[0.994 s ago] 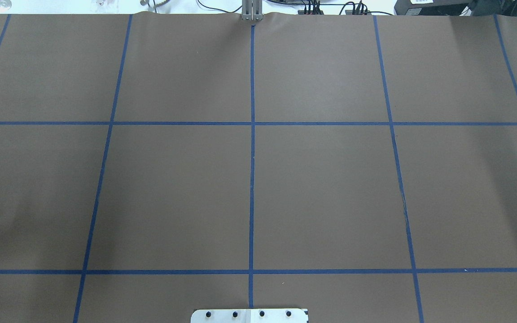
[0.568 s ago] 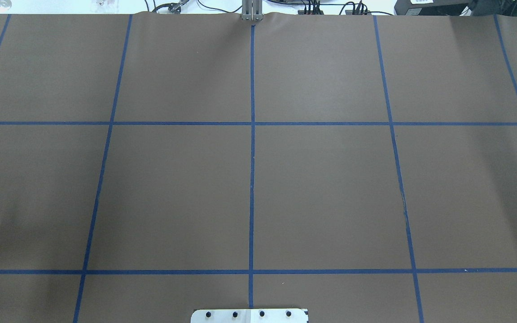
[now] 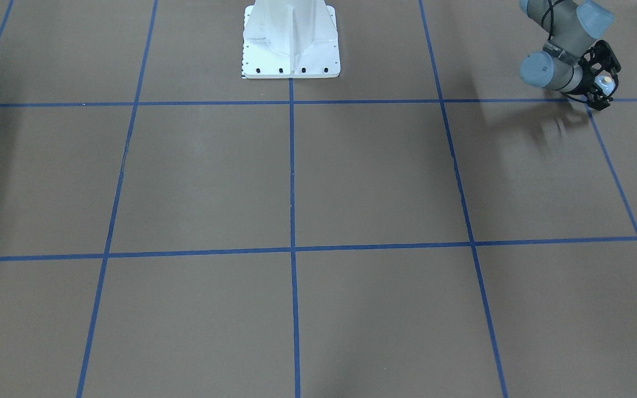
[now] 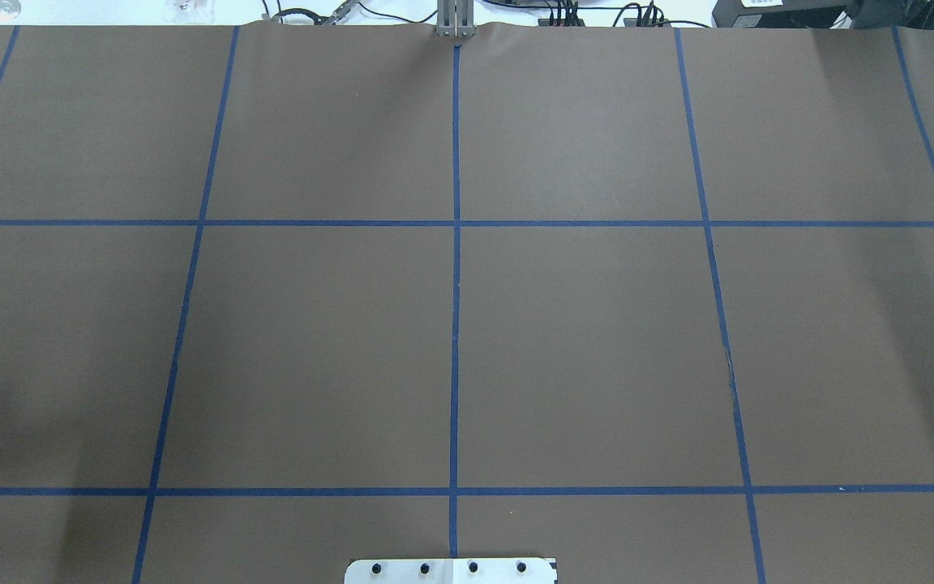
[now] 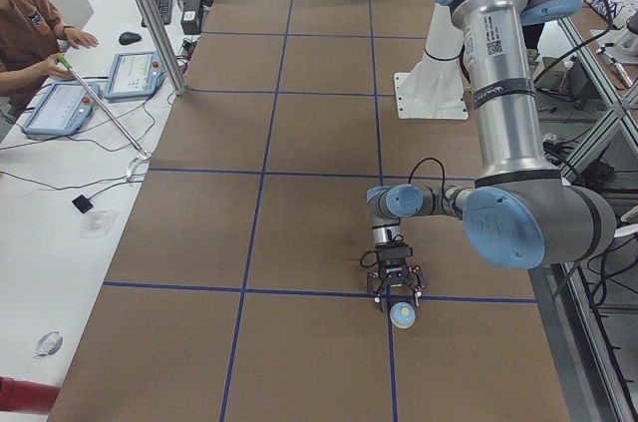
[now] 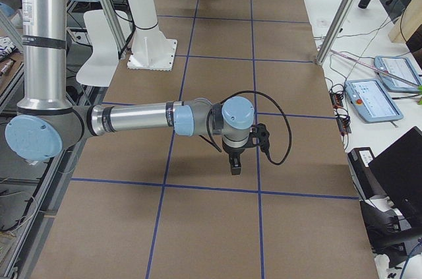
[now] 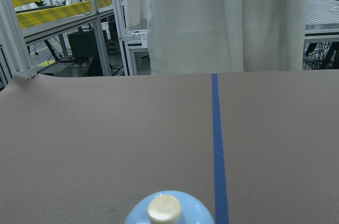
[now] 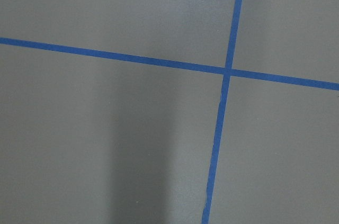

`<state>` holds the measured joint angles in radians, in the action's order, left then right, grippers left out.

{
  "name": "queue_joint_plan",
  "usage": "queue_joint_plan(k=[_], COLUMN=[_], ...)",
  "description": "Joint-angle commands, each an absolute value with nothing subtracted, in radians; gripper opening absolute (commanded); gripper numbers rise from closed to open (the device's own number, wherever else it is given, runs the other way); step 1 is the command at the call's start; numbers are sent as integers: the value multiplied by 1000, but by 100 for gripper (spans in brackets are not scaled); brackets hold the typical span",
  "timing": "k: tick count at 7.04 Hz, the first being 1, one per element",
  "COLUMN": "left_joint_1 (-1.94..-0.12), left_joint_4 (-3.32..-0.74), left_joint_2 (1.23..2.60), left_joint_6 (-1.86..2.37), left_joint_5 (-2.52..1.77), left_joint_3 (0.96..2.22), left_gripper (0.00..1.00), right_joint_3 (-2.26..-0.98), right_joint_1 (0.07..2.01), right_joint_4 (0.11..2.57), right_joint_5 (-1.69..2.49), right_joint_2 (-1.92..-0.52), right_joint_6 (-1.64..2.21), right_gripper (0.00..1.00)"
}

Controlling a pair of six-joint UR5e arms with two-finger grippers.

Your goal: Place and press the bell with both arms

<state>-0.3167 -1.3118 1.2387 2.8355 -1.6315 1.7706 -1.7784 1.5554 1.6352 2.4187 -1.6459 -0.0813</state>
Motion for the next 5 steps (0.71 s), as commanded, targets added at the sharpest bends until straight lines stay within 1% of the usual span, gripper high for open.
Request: queue_joint_plan(k=[1,5], left_joint_1=[-275,-233], left_joint_4=[-1313,-1316], left_joint_2=[1238,1235], left_joint_6=[2876,2908], left_joint_5=[-1664,-1690], left_joint_3=[1759,1753], left_gripper=[100,100], right_joint_3=[-1784,-1807], right_joint_1=[1555,1557], right_joint_4=[1635,1638], right_joint_5=[2427,2428], right_joint_2=[-1646,-1647], right_joint_6=[-81,-80], right_gripper=[100,100])
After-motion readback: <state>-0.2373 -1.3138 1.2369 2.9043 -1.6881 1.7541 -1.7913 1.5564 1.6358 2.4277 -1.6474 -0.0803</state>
